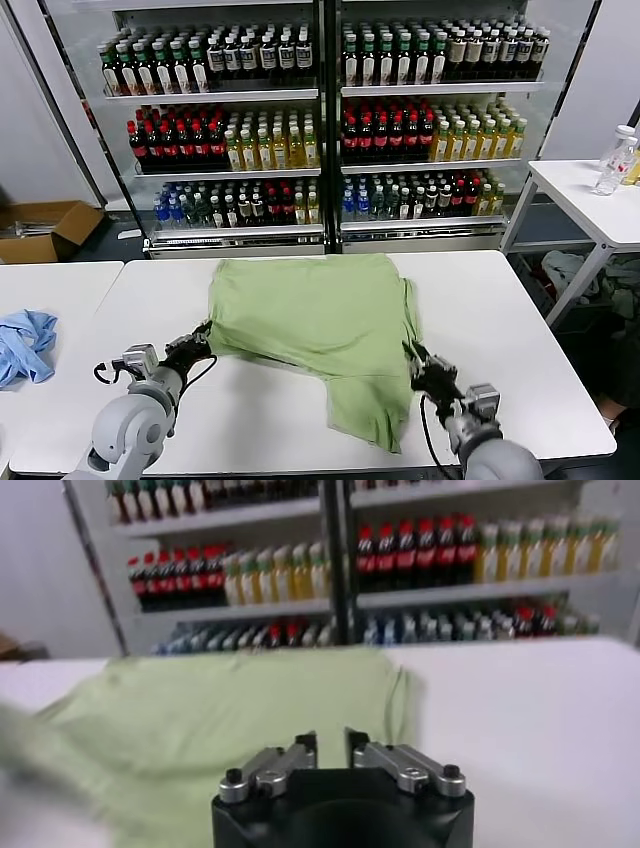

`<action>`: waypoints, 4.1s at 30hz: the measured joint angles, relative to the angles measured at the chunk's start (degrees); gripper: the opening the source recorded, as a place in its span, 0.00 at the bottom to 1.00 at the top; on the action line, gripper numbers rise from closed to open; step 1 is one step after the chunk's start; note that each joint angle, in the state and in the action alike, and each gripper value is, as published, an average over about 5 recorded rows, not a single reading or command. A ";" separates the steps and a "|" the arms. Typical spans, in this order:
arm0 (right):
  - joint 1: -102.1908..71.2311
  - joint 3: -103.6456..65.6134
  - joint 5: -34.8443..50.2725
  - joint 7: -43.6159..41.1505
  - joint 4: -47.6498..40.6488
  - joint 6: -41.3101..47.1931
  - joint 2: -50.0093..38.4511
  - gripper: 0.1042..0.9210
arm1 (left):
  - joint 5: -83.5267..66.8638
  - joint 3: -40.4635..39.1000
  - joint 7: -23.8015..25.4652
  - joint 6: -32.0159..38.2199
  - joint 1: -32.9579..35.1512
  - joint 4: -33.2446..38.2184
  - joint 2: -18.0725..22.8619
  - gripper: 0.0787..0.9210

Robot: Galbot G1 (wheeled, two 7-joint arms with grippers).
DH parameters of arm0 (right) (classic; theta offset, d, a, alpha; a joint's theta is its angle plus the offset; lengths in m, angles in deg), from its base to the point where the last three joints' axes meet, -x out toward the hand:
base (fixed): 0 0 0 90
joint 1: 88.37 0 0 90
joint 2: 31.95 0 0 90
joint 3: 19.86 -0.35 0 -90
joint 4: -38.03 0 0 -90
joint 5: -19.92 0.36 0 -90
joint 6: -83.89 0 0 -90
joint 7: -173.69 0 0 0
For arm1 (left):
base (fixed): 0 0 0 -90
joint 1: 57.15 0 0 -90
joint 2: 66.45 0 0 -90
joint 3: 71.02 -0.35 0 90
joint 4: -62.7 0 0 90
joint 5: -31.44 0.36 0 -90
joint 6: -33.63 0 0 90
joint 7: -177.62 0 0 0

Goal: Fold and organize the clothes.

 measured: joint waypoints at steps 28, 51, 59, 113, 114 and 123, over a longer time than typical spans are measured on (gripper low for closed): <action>-5.40 2.24 -5.76 -2.02 -3.25 -1.83 1.13 0.23 | 2.40 -0.38 1.15 1.73 6.56 4.68 2.49 0.01; 15.97 4.72 2.90 -0.46 -9.22 -6.01 -7.67 0.00 | 0.45 0.75 2.42 2.63 1.08 0.75 -0.76 0.01; 28.08 8.59 3.71 -0.31 -16.38 -6.42 -8.35 0.00 | 1.55 -1.25 2.54 2.35 -4.13 -3.73 -0.74 0.01; 24.07 4.83 8.94 -0.65 -21.00 5.74 -5.55 0.07 | 8.87 -2.61 3.70 -2.92 -4.66 -13.44 2.25 0.04; 22.73 4.22 8.91 -0.65 -19.85 5.55 -5.90 0.06 | 8.71 -2.40 3.66 -3.03 -3.97 -12.63 2.11 0.03; 4.06 -5.64 5.73 -2.01 -7.33 3.45 -6.17 0.06 | 7.47 0.88 2.66 -3.65 6.63 -2.16 0.37 0.03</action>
